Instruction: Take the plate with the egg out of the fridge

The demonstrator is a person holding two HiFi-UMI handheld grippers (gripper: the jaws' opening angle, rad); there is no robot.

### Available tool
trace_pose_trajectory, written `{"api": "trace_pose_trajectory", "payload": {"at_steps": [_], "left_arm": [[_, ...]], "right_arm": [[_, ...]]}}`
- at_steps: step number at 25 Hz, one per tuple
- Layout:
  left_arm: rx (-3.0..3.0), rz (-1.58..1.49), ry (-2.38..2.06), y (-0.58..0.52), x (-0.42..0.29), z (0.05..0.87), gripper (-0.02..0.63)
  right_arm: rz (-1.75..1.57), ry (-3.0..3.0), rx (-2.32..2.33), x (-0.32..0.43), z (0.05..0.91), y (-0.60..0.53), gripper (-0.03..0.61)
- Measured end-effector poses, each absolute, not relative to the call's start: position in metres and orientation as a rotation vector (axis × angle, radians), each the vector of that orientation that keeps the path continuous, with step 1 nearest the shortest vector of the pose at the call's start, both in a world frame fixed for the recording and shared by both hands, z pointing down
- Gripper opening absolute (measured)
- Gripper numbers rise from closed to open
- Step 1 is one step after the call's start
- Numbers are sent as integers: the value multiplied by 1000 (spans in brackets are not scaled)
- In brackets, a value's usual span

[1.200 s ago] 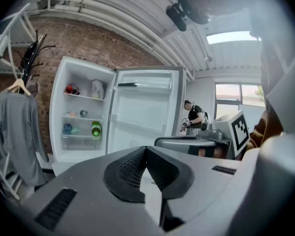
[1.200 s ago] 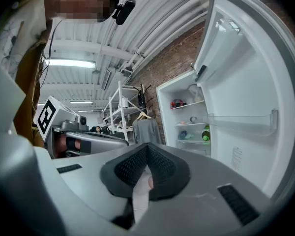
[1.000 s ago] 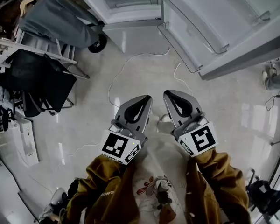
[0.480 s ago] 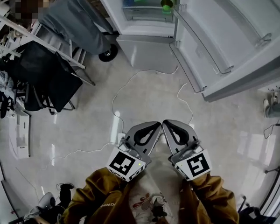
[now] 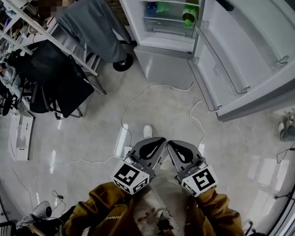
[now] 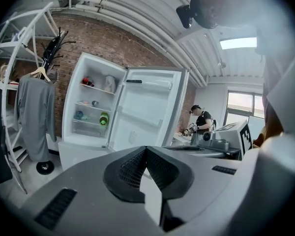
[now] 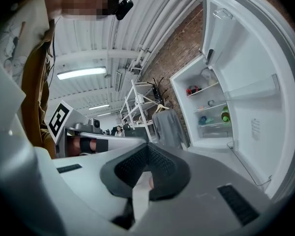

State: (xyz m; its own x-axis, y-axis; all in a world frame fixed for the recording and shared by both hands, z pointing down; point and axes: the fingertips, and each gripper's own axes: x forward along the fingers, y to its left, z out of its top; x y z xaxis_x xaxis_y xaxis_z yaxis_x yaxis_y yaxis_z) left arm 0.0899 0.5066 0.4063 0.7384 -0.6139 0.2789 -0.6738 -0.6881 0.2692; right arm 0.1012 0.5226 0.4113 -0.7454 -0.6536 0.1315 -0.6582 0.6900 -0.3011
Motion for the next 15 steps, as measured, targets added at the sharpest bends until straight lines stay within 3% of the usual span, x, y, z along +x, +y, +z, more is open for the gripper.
{"api": "trace_pose_trajectory", "payload": {"at_steps": [7, 15], "left_arm": [[2557, 184, -994, 464, 80, 414, 8], [2522, 73, -921, 355, 42, 415, 8]], "right_arm": [[679, -2932, 1050, 95, 416, 488, 5], [612, -2831, 1098, 69, 417, 381, 5]]}}
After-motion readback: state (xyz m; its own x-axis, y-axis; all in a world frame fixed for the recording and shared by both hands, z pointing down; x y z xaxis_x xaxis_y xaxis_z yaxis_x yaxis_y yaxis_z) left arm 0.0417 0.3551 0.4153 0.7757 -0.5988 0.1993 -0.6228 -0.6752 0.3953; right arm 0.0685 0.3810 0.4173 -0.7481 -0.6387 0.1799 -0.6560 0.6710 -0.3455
